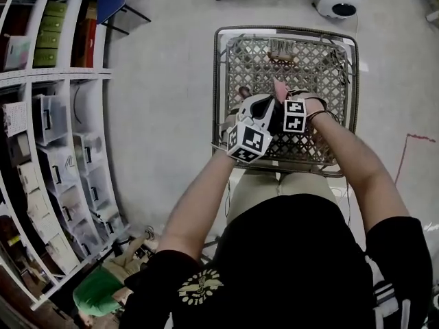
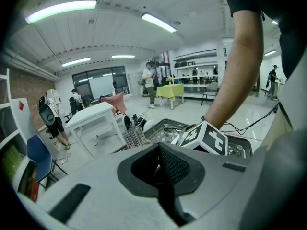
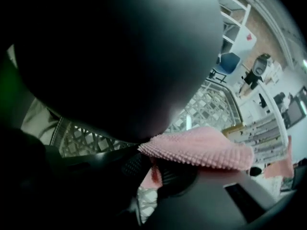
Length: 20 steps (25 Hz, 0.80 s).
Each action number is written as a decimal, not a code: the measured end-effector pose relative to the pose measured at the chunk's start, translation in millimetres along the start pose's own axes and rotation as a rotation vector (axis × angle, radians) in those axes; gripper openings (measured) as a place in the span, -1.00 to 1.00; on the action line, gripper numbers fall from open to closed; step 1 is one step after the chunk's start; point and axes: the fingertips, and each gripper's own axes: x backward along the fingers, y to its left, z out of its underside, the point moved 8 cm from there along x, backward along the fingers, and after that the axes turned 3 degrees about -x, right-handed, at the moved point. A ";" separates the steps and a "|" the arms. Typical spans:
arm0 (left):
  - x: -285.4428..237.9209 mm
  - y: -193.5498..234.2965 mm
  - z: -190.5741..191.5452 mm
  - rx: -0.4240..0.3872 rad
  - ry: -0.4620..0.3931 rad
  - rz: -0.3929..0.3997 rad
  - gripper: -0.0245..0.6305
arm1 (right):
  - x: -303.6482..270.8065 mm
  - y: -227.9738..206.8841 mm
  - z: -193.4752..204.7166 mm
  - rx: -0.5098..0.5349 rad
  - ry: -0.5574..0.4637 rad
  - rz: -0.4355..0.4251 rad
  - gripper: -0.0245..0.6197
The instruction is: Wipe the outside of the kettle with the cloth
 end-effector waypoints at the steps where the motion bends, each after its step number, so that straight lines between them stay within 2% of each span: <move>1: 0.7 0.2 -0.4 0.000 0.000 -0.008 -0.90 | 0.3 -1.7 -2.0 0.038 0.000 0.006 -0.84; 4: 1.4 1.4 -0.5 -0.003 0.000 -0.018 -0.90 | -0.4 2.7 -2.3 0.059 -0.002 0.007 -0.84; 8: 6.3 6.5 1.3 0.006 0.003 0.003 -0.90 | -0.9 29.6 -1.2 -0.001 0.018 -0.012 -0.84; 14: 11.4 10.1 -0.6 0.022 0.009 0.019 -0.90 | 10.8 80.5 -15.2 -0.133 -0.011 -0.037 -0.84; 20: -0.4 6.0 4.4 0.019 0.016 0.034 -0.90 | 16.8 112.6 -40.7 -0.320 -0.136 -0.046 -0.84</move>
